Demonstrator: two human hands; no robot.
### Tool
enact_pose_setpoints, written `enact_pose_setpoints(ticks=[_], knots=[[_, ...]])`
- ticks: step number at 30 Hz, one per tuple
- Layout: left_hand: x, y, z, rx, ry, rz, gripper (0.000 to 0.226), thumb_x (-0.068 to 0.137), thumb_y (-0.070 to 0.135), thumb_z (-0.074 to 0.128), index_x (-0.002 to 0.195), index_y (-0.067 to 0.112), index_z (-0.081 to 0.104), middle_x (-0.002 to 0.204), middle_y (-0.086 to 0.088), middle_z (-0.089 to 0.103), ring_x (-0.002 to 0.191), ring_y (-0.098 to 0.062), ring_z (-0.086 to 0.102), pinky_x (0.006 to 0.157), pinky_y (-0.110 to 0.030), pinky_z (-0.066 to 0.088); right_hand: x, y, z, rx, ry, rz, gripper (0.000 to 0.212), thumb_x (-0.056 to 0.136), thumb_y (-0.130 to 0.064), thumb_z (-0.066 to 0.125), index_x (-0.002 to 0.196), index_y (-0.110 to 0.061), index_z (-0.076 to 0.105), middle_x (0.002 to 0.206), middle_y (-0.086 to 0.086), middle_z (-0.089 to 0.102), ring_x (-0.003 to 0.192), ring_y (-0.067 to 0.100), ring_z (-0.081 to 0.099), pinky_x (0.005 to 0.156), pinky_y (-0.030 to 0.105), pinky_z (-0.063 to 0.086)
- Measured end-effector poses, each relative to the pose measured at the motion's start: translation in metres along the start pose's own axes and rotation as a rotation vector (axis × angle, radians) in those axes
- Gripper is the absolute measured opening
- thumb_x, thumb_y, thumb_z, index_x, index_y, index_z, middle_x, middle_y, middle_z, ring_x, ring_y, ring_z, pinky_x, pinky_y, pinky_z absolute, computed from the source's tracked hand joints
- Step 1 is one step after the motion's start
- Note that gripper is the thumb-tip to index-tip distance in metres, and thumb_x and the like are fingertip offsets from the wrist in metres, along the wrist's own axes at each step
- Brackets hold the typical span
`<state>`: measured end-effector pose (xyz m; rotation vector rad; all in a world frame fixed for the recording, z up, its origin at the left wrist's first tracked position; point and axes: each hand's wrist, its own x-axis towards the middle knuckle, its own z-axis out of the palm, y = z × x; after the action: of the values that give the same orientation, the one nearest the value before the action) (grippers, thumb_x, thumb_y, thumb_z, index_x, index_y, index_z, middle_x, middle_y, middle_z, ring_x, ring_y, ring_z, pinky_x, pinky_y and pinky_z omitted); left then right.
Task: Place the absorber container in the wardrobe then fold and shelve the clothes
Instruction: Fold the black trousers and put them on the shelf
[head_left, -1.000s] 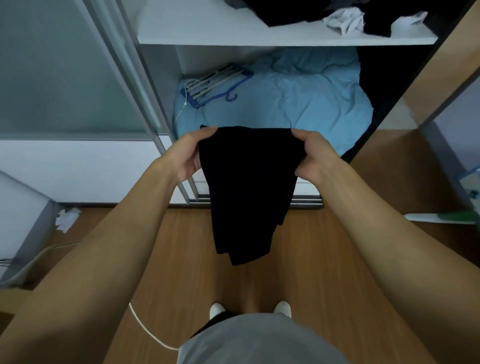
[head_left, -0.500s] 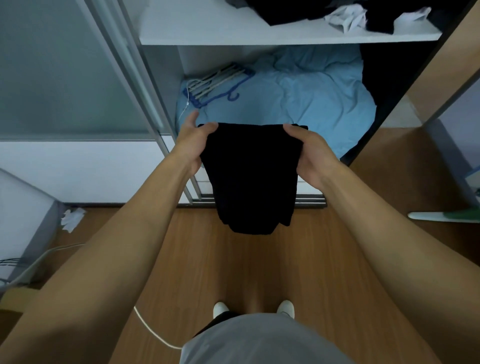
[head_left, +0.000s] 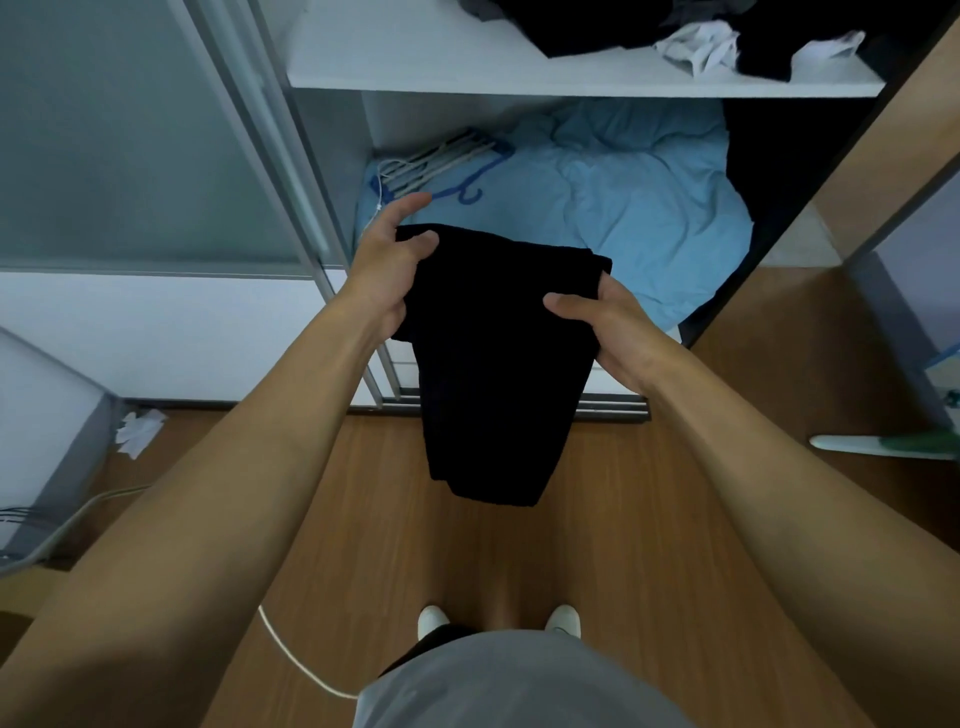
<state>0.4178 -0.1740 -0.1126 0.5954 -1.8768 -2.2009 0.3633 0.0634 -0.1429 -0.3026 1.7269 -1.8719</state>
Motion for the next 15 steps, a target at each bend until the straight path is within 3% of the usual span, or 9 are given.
enact_pose_setpoints(ticks=[3,4,8,12,15], knots=[[0.001,-0.002,0.001,0.118,0.034,0.087,0.038,0.101,0.008,0.053,0.128,0.032,0.06,0.129,-0.015,0.061,0.078,-0.015,0.072,0.068,-0.027,0.058,0.002,-0.005,0.005,-0.232,0.07,-0.024,0.035,0.096,-0.018,0.064,0.131,-0.016,0.061,0.119,0.001,0.072,0.111,0.016,0.069,0.105,0.035,0.05],[0.002,-0.004,0.0,0.136,0.049,0.1,0.037,0.101,0.009,0.052,0.129,0.033,0.059,0.128,-0.013,0.062,0.078,-0.014,0.073,0.068,-0.027,0.058,0.002,-0.006,0.007,-0.296,0.089,-0.038,0.034,0.097,-0.022,0.064,0.13,-0.017,0.061,0.119,-0.001,0.072,0.11,0.013,0.068,0.106,0.036,0.049],[0.004,-0.009,-0.012,0.031,0.078,0.048,0.036,0.101,0.009,0.052,0.128,0.031,0.061,0.08,0.005,0.077,0.07,-0.011,0.073,0.063,-0.025,0.058,0.003,-0.006,0.007,-0.219,0.147,-0.08,0.028,0.1,-0.02,0.058,0.127,-0.015,0.064,0.115,-0.001,0.074,0.108,0.014,0.069,0.105,0.036,0.05],[0.004,-0.01,-0.02,-0.12,0.005,-0.023,0.038,0.099,0.007,0.053,0.129,0.029,0.061,0.083,0.0,0.078,0.076,-0.016,0.074,0.067,-0.027,0.058,0.001,-0.002,0.008,-0.031,0.075,-0.09,0.031,0.098,-0.012,0.058,0.13,-0.015,0.062,0.123,0.002,0.071,0.115,0.018,0.067,0.105,0.033,0.05],[0.005,-0.009,-0.022,-0.149,-0.002,-0.049,0.039,0.097,0.007,0.055,0.131,0.027,0.059,0.089,-0.005,0.078,0.077,-0.017,0.074,0.066,-0.027,0.058,0.002,0.0,0.016,-0.108,0.098,-0.105,0.036,0.097,-0.011,0.059,0.133,-0.016,0.058,0.128,0.003,0.068,0.119,0.018,0.064,0.107,0.035,0.047]])
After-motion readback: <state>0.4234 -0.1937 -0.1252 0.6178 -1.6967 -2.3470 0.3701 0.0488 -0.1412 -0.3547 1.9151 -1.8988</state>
